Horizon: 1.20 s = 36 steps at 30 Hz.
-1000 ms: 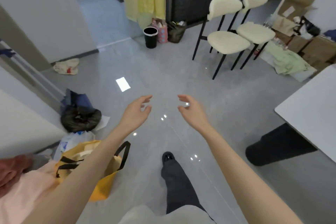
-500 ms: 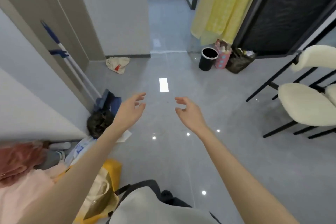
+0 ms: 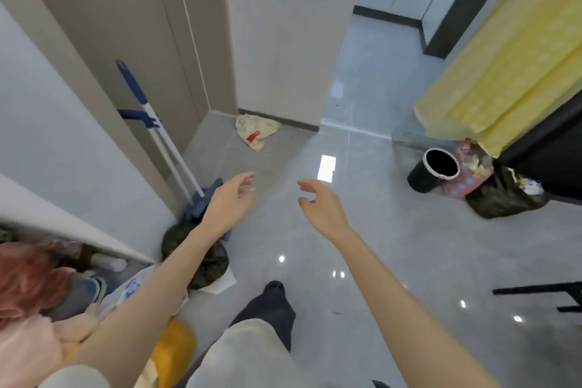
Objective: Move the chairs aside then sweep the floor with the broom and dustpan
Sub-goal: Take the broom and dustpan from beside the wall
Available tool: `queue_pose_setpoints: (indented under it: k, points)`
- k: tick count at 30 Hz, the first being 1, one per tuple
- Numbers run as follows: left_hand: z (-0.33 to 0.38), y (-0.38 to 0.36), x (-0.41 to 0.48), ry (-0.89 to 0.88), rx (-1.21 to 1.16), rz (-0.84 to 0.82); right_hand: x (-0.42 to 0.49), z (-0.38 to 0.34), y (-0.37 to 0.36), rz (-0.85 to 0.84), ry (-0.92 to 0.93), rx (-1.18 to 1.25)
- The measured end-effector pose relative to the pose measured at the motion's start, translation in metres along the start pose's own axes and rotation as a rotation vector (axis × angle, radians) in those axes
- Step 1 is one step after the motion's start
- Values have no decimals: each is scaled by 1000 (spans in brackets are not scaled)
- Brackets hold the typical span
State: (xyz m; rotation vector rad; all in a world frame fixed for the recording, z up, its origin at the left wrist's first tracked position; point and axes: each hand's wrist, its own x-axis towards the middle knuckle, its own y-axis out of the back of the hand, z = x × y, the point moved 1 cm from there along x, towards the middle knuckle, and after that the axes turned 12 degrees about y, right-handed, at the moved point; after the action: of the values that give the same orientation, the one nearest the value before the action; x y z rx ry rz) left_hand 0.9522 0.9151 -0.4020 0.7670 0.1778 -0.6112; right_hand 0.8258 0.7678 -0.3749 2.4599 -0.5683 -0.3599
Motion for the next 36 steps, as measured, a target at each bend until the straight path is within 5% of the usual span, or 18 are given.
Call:
queue_pose_setpoints:
  k: [13, 20, 36]
  points:
    - [-28, 105, 145, 407, -216, 338, 266, -87, -66, -464, 313, -113]
    - [-61, 165, 215, 591, -81, 514, 379, -152, -144, -720, 541, -117]
    - [-96, 204, 288, 775, 47, 425, 481, -188, -258, -1066, 699, -163]
